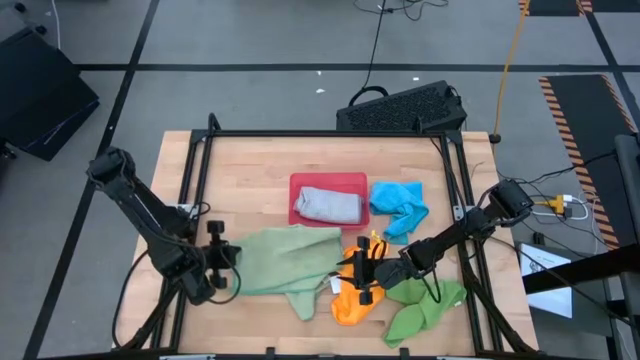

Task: Fold microfiber towels
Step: Fold the light green microfiber cloth

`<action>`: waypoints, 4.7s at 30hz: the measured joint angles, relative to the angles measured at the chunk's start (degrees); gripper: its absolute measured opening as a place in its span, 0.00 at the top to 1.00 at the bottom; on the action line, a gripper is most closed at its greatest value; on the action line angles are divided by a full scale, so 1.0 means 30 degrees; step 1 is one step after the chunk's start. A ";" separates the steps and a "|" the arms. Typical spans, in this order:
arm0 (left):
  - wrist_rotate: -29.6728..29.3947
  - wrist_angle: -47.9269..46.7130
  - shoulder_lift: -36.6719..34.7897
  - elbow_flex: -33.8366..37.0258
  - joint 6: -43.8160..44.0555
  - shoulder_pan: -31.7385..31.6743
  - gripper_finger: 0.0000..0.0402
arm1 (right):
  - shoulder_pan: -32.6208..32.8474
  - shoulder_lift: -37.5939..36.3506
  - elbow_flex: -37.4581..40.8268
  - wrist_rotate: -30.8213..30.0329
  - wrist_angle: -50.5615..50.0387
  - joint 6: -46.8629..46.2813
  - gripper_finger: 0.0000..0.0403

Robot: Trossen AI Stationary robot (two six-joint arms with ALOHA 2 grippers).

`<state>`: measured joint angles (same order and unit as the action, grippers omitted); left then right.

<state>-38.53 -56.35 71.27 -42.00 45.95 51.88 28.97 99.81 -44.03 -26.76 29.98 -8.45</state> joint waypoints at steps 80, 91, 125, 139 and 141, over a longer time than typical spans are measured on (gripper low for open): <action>1.1596 1.7480 0.3744 -0.1712 -1.2631 -1.5384 0.53 | -0.6665 -0.2441 0.0007 0.5106 -0.3412 -0.3115 0.45; 1.0717 1.8761 0.3744 -0.1712 -1.2763 -1.4491 0.55 | -0.7139 -0.2441 0.0007 0.5538 -0.2630 -0.1640 0.97; 0.8718 1.5789 0.1754 -0.1698 -1.3109 -1.3405 0.96 | -0.6692 -0.2594 -0.3184 0.5620 -0.2290 0.4994 0.90; 0.6713 1.2275 -0.2184 -0.1690 -1.1386 -0.7087 0.98 | -0.4205 -0.2594 -0.2919 0.5445 -0.4420 0.1700 0.51; 0.6841 1.2238 -0.2341 -0.1690 -1.1665 -0.6334 0.97 | -0.3901 -0.2586 -0.2562 0.5450 -0.3831 0.0992 0.50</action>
<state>-18.01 -19.64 64.24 -47.07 10.95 32.87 17.27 92.05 -51.72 -10.41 18.48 -5.47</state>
